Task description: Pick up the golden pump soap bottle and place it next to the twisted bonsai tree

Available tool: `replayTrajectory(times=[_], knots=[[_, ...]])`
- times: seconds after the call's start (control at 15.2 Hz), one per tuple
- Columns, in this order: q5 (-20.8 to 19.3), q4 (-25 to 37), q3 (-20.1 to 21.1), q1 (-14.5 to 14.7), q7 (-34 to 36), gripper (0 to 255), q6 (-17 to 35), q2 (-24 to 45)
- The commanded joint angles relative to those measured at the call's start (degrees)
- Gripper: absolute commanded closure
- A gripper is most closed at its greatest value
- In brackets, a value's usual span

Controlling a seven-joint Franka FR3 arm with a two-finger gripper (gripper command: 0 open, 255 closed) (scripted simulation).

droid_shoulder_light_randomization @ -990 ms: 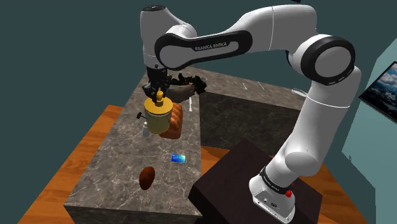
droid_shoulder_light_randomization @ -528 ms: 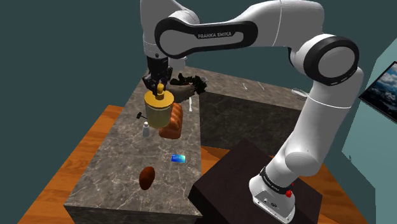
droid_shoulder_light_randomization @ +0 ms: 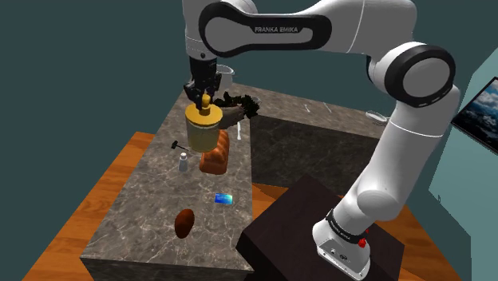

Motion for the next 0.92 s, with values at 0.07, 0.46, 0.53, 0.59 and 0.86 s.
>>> replayTrajectory(times=[0.07,0.46,0.53,0.59,0.86], knots=[[0.84,-2.32,-1.39,-2.54,-3.81,255,1.19,-2.07],[2.02,-6.1,-4.77,-7.48,-11.89,255,3.75,-5.06],[2.14,-6.48,-5.36,-8.25,-13.22,255,4.1,-5.35],[2.25,-6.78,-5.96,-9.0,-14.54,255,4.44,-5.58],[2.53,-7.29,-8.35,-11.92,-19.78,255,5.62,-5.91]])
